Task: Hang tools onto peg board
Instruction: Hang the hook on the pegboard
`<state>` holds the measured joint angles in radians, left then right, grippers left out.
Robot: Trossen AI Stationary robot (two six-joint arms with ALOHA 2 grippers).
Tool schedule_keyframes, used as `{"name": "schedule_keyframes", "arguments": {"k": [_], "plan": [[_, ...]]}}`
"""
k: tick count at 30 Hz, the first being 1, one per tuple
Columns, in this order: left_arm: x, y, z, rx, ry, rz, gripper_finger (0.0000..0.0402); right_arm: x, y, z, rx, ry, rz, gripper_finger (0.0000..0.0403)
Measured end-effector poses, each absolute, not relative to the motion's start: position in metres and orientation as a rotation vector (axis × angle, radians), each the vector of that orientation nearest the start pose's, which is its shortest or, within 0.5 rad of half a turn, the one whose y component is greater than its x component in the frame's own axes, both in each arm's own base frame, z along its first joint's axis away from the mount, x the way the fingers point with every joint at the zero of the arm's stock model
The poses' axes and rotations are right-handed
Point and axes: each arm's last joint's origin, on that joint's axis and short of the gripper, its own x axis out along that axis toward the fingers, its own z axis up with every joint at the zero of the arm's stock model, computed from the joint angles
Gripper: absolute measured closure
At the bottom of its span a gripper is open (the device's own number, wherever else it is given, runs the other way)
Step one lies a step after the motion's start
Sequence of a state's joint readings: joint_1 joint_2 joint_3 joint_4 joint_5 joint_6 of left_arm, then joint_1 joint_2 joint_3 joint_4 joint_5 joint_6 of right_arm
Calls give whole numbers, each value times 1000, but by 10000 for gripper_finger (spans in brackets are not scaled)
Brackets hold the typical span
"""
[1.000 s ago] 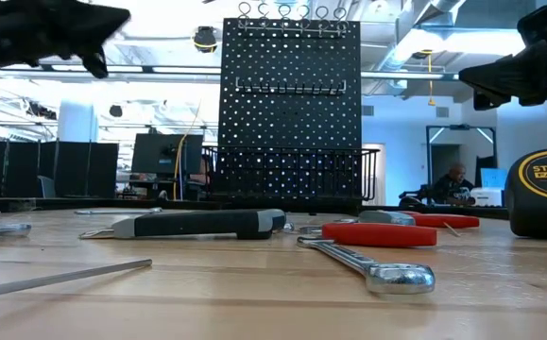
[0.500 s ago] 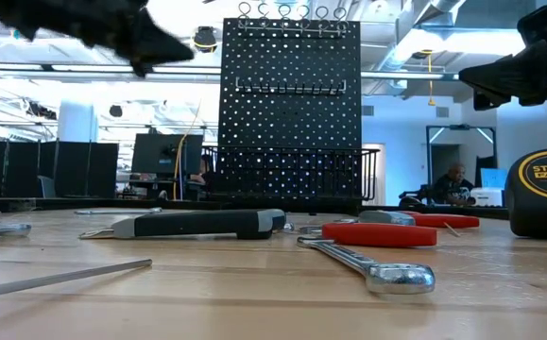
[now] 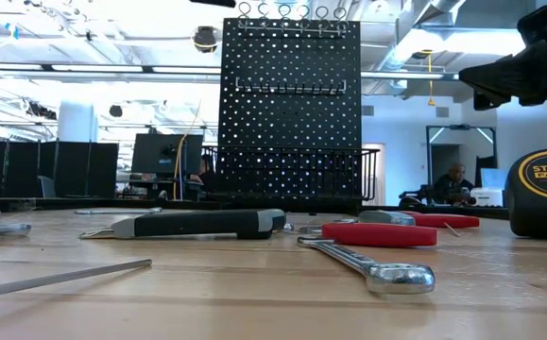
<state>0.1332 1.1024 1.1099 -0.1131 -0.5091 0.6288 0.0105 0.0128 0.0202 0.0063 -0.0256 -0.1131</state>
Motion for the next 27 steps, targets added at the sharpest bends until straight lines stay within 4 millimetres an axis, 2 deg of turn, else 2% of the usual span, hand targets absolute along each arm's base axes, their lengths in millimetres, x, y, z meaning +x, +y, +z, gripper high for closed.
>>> {"name": "schedule_keyframes", "arguments": {"k": [3, 6, 12, 18, 23, 27], "plan": [[237, 53, 409, 756, 334, 647, 247, 97, 2, 170, -113, -16, 35, 376], [240, 59, 417, 872, 377, 659, 246, 97, 2, 170, -113, -16, 35, 376], [254, 79, 410, 1071, 520, 705, 246, 97, 2, 170, -113, -15, 36, 376], [264, 99, 406, 1120, 564, 806, 247, 97, 2, 170, -113, -16, 35, 376], [262, 108, 408, 1119, 551, 835, 250, 97, 2, 170, -113, -15, 35, 376], [259, 116, 407, 1097, 563, 857, 273, 97, 2, 170, -113, -15, 35, 376]]}}
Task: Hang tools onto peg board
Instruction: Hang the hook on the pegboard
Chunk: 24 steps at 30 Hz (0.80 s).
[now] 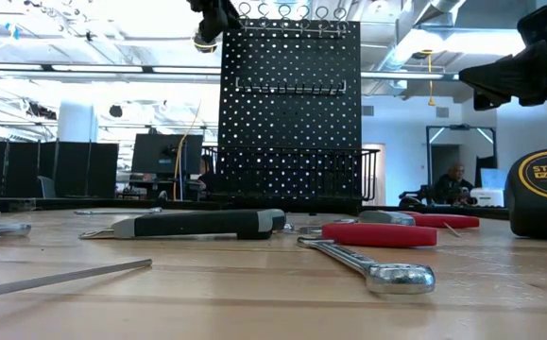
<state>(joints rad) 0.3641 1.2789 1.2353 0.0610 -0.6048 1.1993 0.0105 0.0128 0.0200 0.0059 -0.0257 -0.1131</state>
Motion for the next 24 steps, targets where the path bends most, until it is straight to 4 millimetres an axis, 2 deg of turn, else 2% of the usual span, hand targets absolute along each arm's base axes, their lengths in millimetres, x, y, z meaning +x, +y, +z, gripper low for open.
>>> {"name": "schedule_keyframes", "arguments": {"k": [10, 20, 24], "plan": [[257, 125, 404, 1031, 499, 775, 349, 97, 2, 170, -113, -15, 36, 376], [257, 124, 403, 1016, 467, 722, 357, 97, 2, 170, -113, -15, 35, 376], [258, 124, 403, 1019, 455, 709, 377, 97, 2, 170, -113, -16, 36, 376]]}}
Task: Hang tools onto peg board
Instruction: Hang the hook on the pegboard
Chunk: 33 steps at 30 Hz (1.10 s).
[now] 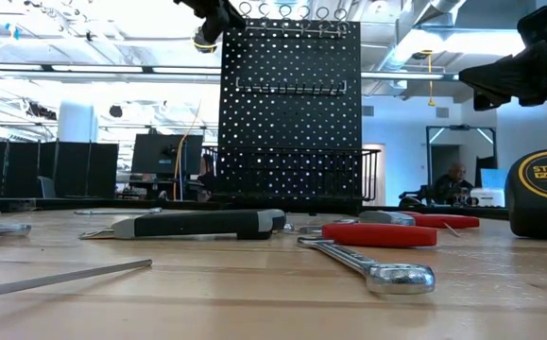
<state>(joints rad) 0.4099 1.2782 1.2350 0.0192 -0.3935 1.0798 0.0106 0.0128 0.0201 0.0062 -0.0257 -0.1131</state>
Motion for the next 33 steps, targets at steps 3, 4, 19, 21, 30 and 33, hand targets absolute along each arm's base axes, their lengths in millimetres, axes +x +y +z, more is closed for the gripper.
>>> {"name": "schedule_keyframes", "arguments": {"k": [3, 4, 19, 21, 30, 33], "plan": [[258, 124, 404, 1024, 444, 702, 395, 97, 2, 170, -113, -16, 36, 376], [258, 124, 405, 1025, 436, 702, 395, 97, 2, 170, -113, -15, 35, 376], [259, 123, 409, 1060, 376, 692, 398, 97, 2, 170, -113, -15, 36, 376], [259, 123, 410, 1054, 360, 693, 398, 97, 2, 170, -113, -15, 35, 376], [259, 122, 414, 985, 289, 703, 385, 97, 2, 170, -113, -16, 36, 376], [258, 121, 416, 963, 264, 712, 377, 97, 2, 170, -113, -16, 36, 376]]}}
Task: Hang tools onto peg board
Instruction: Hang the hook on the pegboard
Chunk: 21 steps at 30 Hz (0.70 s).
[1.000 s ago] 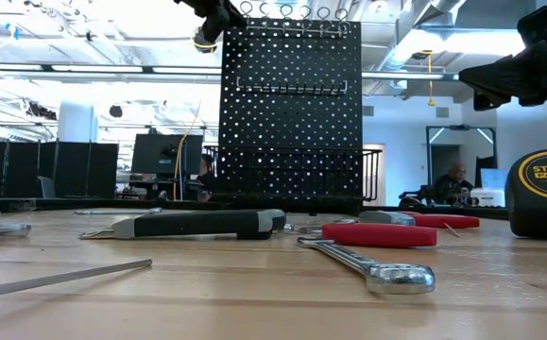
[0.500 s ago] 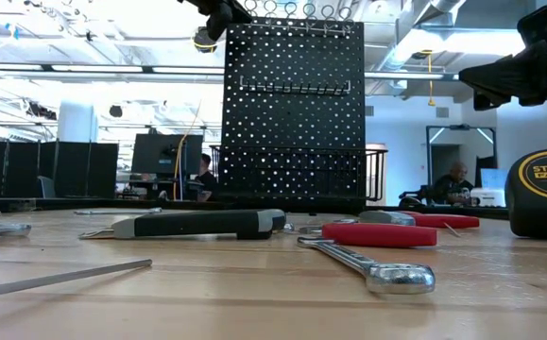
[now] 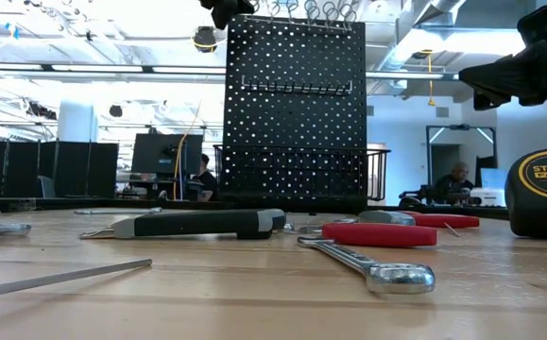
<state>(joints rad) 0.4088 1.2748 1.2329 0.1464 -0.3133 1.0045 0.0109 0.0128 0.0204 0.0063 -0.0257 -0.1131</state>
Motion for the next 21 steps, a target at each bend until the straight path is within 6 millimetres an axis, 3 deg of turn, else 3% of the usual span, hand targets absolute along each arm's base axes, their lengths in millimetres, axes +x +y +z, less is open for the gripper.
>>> {"name": "schedule_keyframes", "arguments": {"k": [13, 21], "plan": [[250, 114, 425, 953, 175, 617, 299, 97, 2, 170, -113, -16, 36, 376], [244, 112, 418, 891, 255, 558, 268, 97, 2, 170, -113, -16, 36, 376]]}}
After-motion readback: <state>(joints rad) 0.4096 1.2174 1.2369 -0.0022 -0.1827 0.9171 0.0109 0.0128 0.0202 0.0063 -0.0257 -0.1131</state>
